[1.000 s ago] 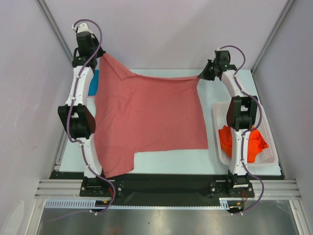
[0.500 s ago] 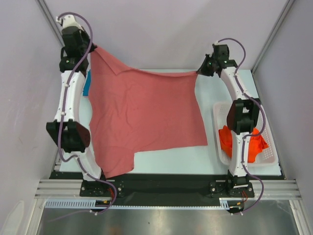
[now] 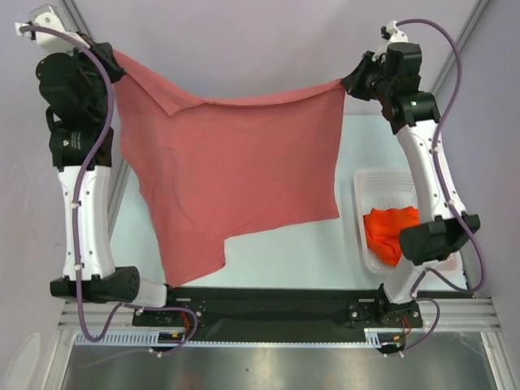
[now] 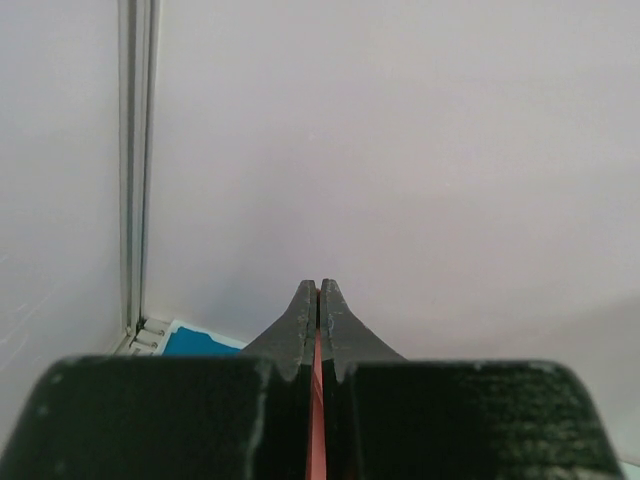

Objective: Fold and stack the t-shirts
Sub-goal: Flatten the tshirt out

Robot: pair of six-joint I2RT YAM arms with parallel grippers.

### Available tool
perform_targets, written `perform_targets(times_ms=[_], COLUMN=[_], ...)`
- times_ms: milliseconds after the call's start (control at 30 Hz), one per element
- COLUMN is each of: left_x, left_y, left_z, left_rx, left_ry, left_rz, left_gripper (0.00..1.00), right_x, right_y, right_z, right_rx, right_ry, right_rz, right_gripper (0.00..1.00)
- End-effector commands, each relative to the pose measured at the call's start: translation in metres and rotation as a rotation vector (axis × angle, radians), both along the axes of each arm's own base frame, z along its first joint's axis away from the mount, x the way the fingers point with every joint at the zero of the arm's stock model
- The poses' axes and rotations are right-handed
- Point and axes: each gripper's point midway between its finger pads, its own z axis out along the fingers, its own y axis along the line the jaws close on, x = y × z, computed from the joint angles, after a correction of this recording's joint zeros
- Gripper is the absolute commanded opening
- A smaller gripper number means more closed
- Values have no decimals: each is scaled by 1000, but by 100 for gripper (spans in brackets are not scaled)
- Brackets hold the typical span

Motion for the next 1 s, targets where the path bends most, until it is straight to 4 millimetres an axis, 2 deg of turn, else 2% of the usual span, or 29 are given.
perform_targets(times_ms=[0,33,67,133,167,200,233,267,333,367,400,433,467,500,533,567,633,700,733,833,867,933,967], left_x=[-64,-82,-119,-159,-199,-220,-240,-278,-314,-345,-359,-371,-393,-403,-411,-425,-439,-442,-441,-431,-412,-395,-366], left_y=[3,5,5,6,6,6,6,6,7,7,8,9,9,11,12,12,11,11,9,10,11,12,12], left_z=[50,59,78,95,110,117,123,132,138,141,141,141,141,141,140,140,140,141,141,139,133,130,121], left_rx=[6,0,-2,-6,-9,-7,-3,-1,-5,-7,-13,-17,-21,-29,-33,-36,-41,-45,-45,-55,-56,-56,-54], left_ry=[-131,-161,-227,-296,-363,-397,-428,-486,-541,-590,-611,-627,-661,-677,-689,-712,-738,-744,-745,-734,-699,-683,-626], left_rz=[30,43,47,56,63,69,70,78,87,87,97,99,100,108,107,108,102,96,88,87,91,97,102], left_gripper=[0,0,0,0,0,0,0,0,0,0,0,0,0,0,0,0,0,0,0,0,0,0,0], right_x=[-49,-61,-87,-112,-127,-155,-172,-200,-228,-240,-252,-272,-284,-293,-312,-320,-338,-344,-342,-321,-306,-287,-277], right_y=[-13,-12,-16,-15,-11,-15,-18,-21,-27,-29,-33,-37,-39,-41,-44,-44,-45,-39,-39,-24,-20,-18,-17], right_z=[48,56,73,85,86,105,113,123,133,134,138,148,152,157,168,173,183,181,178,155,142,128,125], right_rx=[-58,-61,-53,-38,-35,-18,-9,7,27,44,52,68,84,95,117,134,156,177,182,218,223,226,226], right_ry=[-104,-119,-159,-192,-203,-262,-292,-337,-384,-394,-414,-456,-471,-489,-530,-544,-577,-563,-553,-481,-451,-413,-414], right_rz=[-37,-38,-40,-30,-15,-13,-14,0,5,6,5,17,24,28,44,54,81,116,112,157,157,136,130], right_gripper=[0,0,0,0,0,0,0,0,0,0,0,0,0,0,0,0,0,0,0,0,0,0,0])
